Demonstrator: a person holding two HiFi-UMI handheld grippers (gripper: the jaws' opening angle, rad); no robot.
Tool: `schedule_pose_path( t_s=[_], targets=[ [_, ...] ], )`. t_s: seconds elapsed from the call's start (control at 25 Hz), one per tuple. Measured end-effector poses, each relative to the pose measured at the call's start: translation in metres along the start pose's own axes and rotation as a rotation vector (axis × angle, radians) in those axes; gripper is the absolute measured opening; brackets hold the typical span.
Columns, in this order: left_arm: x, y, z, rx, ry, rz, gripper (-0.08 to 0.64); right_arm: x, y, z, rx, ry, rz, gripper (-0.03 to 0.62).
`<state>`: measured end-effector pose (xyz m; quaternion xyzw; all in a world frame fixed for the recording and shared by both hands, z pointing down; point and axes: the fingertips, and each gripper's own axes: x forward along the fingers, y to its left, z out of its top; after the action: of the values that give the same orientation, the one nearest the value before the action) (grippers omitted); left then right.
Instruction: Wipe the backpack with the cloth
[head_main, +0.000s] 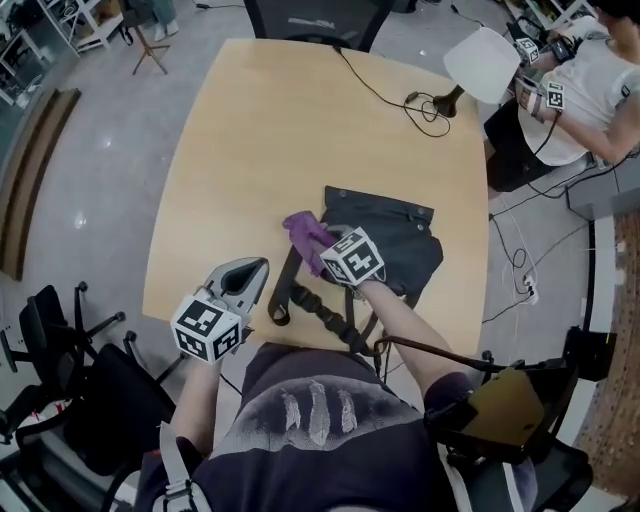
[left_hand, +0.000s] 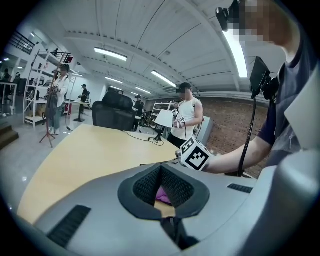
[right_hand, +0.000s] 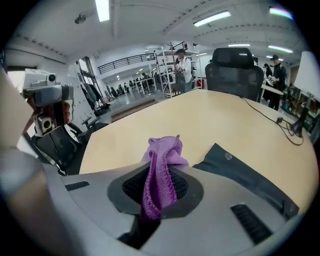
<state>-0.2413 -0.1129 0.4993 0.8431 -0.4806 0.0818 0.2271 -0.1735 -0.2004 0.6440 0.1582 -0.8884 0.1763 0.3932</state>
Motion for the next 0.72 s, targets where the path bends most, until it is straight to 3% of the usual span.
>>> schedule_pose_path(
  t_s=[0.2,0.48,0.72],
  targets=[
    [0.007,-0.003,0.002,0.003,-0.002,-0.023,0.006,-0.010,-0.026,-0.016,-0.073,0.073,-0.087,0.032],
    [0.019,-0.013,0.004,0.018,0.011,-0.065,0.006,-0.024,-0.043,-0.031,-0.129,0.109,-0.130,0.032],
    [0.028,-0.023,0.006,0.031,0.015,-0.082,0.006,-0.039,-0.061,-0.041,-0.086,0.098,-0.156,0.032]
  ],
)
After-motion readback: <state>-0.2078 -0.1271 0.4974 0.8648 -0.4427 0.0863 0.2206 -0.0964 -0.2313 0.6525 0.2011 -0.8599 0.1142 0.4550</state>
